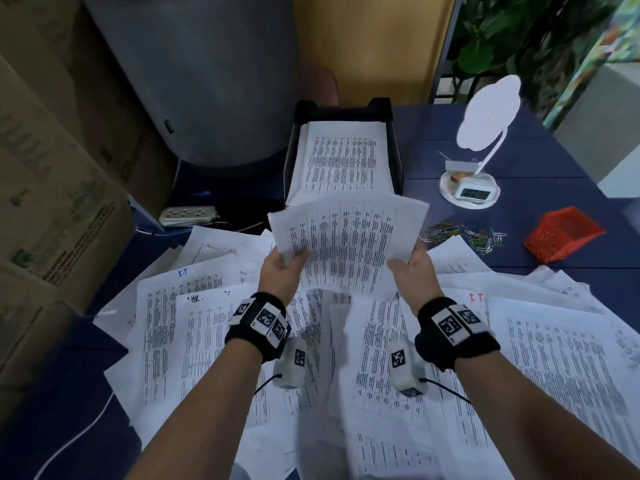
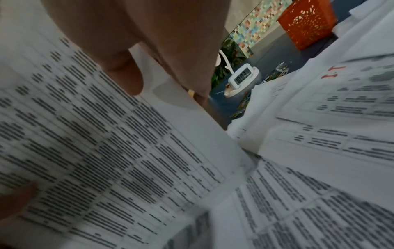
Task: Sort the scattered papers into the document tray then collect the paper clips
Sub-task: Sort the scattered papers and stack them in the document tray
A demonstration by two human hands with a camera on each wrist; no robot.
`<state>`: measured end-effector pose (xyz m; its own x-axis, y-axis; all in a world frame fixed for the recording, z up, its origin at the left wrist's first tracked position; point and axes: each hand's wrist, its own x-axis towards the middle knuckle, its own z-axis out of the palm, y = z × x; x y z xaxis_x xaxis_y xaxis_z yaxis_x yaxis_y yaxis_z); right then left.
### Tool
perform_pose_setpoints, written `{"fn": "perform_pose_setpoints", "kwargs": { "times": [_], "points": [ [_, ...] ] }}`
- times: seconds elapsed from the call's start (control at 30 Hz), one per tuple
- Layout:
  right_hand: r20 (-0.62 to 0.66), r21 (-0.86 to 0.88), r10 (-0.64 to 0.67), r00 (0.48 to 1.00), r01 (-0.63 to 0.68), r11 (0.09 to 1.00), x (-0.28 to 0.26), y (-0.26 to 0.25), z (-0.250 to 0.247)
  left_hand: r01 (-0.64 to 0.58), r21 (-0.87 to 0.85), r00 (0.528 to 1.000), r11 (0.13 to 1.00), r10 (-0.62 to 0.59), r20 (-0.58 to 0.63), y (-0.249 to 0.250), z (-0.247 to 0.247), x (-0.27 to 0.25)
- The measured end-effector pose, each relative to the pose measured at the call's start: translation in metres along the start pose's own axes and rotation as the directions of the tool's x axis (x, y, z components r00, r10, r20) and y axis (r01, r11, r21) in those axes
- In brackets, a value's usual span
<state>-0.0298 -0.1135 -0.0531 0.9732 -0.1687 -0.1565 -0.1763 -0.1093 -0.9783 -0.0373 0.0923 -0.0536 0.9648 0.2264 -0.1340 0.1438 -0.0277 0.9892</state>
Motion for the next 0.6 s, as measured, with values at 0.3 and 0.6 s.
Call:
{"fn": "perform_pose_setpoints", "kwargs": {
  "times": [0.3, 0.6],
  "points": [
    [0.158, -0.268, 0.241, 0.958, -0.193, 0.944, -0.002, 0.063, -0.016, 0.152, 0.263, 0.988, 0.953, -0.148, -0.038, -0.019, -0.023, 0.007],
    [0.217, -0.462, 0.461, 0.860, -0.326, 0.825, -0.010, 0.091, -0.016, 0.378, 0.529, 0.911, 0.760, -0.407, -0.067, -0.067, -0.028, -0.007]
  ]
}}
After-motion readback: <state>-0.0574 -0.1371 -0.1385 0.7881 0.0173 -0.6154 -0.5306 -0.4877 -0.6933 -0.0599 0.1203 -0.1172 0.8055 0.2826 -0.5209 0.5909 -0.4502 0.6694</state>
